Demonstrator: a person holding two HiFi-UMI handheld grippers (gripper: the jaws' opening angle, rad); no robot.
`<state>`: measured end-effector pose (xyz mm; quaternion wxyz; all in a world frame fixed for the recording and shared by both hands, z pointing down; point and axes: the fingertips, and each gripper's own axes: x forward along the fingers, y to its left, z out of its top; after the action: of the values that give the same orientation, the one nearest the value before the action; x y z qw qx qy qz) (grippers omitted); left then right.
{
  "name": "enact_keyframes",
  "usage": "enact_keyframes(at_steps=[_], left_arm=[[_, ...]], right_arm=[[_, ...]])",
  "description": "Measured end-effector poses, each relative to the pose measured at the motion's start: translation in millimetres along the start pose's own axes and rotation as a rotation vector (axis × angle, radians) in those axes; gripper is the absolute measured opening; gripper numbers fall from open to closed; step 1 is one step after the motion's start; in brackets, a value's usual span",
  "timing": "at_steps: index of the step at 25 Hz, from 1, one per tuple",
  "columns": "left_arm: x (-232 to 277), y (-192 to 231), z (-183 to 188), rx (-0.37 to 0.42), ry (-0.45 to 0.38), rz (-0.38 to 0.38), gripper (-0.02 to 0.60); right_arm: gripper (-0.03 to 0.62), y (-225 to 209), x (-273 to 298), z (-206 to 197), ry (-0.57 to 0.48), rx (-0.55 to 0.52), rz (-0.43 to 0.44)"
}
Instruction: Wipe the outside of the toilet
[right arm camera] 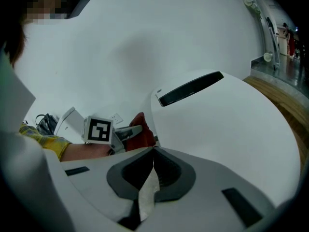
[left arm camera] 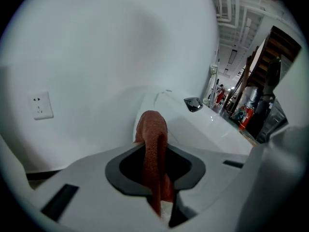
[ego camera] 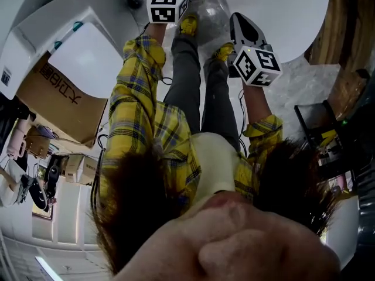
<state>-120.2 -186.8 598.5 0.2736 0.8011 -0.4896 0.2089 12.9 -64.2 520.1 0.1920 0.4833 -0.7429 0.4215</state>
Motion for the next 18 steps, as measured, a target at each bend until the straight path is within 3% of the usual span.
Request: enact_keyframes(at_steps=[4,9,18], left_arm=[[23.6,19.6,13.9,-0.011,-0.008,0.004,0.084],[46.9,20.5,21.3,-0.022,-0.006,-0.047,0.084],[65.0,14.2,1.2,-0.042,0.020,-0.083,0.084]], right_arm=[[0.026,3.9,9.2,-3.0,0.016,-0.010,-0.001],[0.026,2.4,18.4,-1.6,0.026,-0.012,0.002],[0.026,-2.3,23.4,-4.1,0.036,-0.005,-0.006]])
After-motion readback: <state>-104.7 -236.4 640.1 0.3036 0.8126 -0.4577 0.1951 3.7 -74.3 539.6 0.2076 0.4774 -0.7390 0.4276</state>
